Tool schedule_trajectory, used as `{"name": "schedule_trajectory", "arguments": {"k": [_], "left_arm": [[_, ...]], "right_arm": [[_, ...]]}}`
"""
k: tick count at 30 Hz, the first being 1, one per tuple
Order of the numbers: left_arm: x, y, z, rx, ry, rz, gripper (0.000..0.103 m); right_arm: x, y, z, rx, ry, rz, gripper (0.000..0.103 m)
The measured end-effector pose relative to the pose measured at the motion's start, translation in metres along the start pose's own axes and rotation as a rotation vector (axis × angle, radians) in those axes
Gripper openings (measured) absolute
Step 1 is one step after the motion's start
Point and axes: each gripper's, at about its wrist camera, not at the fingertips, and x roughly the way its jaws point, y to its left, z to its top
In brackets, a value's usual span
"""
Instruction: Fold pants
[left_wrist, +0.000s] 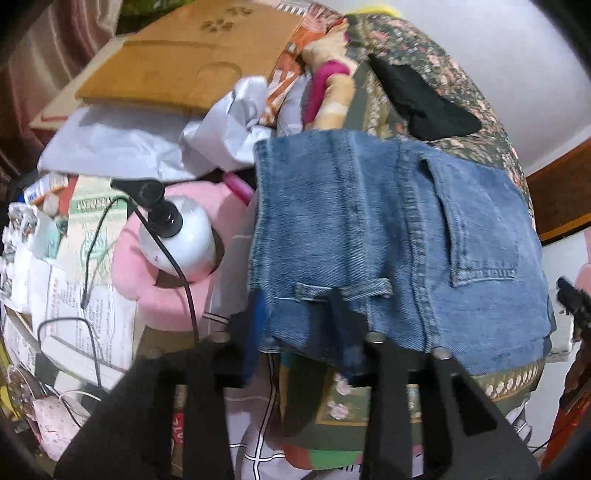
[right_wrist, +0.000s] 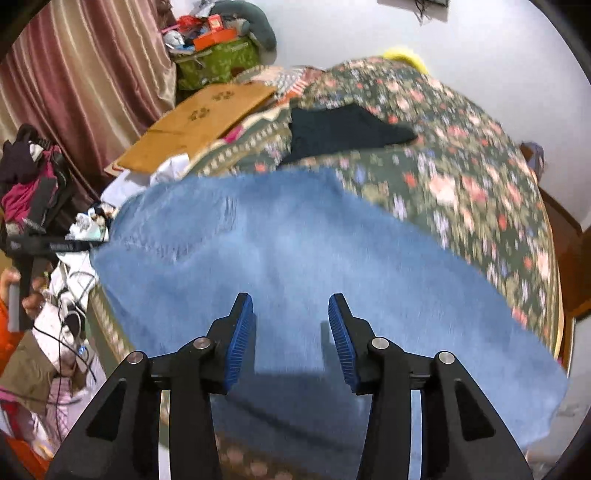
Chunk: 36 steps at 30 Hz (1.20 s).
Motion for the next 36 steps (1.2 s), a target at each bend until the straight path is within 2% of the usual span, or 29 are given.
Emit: {"name": "schedule_trajectory", "arguments": {"k": [1,3,5,6,7,10,14,15,16,17,19,21,23,25,28,31,33,36], "left_arm": [[-0.007,-0.003,-0.001,0.010,-0.041,0.068,0.000],[-0.022,-0.006,-0.002,0.039,-0.129,0.186,0.000],[-0.033,0.001,-0.001,0.036,-0.184,0.274,0.000],[-0.035,0.008,0.000,0.030,-0.185,0.294,0.000],[-0.035,0.018,0.000,0.005,-0.169,0.293,0.000],[-0.036,0.033,-0.004,-0.032,-0.104,0.185,0.000],[-0.049,0.005,-0.018,0.069,-0.127,0.169,0.006],[-0.053,-0.006,-0.022,0.106,-0.132,0.161,0.014],[-0.055,-0.015,-0.024,0.136,-0.138,0.148,0.027],[-0.058,-0.026,-0.028,0.169,-0.147,0.132,0.033],[-0.061,-0.051,-0.034,0.247,-0.170,0.108,0.054],[-0.060,-0.077,-0.041,0.332,-0.176,0.097,0.057],[-0.057,-0.092,-0.047,0.391,-0.165,0.092,0.060],[-0.046,-0.105,-0.053,0.453,-0.146,0.125,0.066],[-0.028,-0.117,-0.058,0.534,-0.127,0.209,0.067],[-0.015,-0.122,-0.055,0.578,-0.150,0.296,0.067],[-0.012,-0.128,-0.053,0.609,-0.180,0.318,0.067],[-0.012,-0.140,-0.053,0.652,-0.217,0.318,0.058]], "right_arm": [[0.003,-0.002,-0.008,0.017,0.016,0.004,0.039],[0.009,-0.007,-0.023,0.060,0.054,0.033,0.039],[0.011,-0.010,-0.034,0.100,0.053,0.048,0.040],[0.010,-0.013,-0.038,0.129,0.037,0.060,0.040],[0.009,-0.013,-0.040,0.141,0.034,0.065,0.040],[0.004,-0.011,-0.041,0.127,0.024,0.068,0.042],[-0.003,-0.002,-0.043,0.073,0.013,0.049,0.043],[-0.006,0.000,-0.042,0.058,0.007,0.053,0.044],[-0.008,0.002,-0.041,0.048,-0.001,0.055,0.044],[-0.010,0.002,-0.042,0.041,-0.006,0.058,0.044],[-0.013,0.007,-0.039,0.019,-0.017,0.073,0.047],[-0.014,0.011,-0.039,0.005,-0.024,0.081,0.053],[-0.013,0.017,-0.038,-0.012,-0.023,0.090,0.053],[-0.009,0.021,-0.038,-0.025,-0.015,0.102,0.053],[0.000,0.028,-0.039,-0.053,0.005,0.109,0.053],[0.005,0.033,-0.040,-0.074,0.013,0.102,0.053],[0.007,0.035,-0.039,-0.082,0.011,0.100,0.053],[0.008,0.039,-0.035,-0.085,0.009,0.113,0.053]]}}
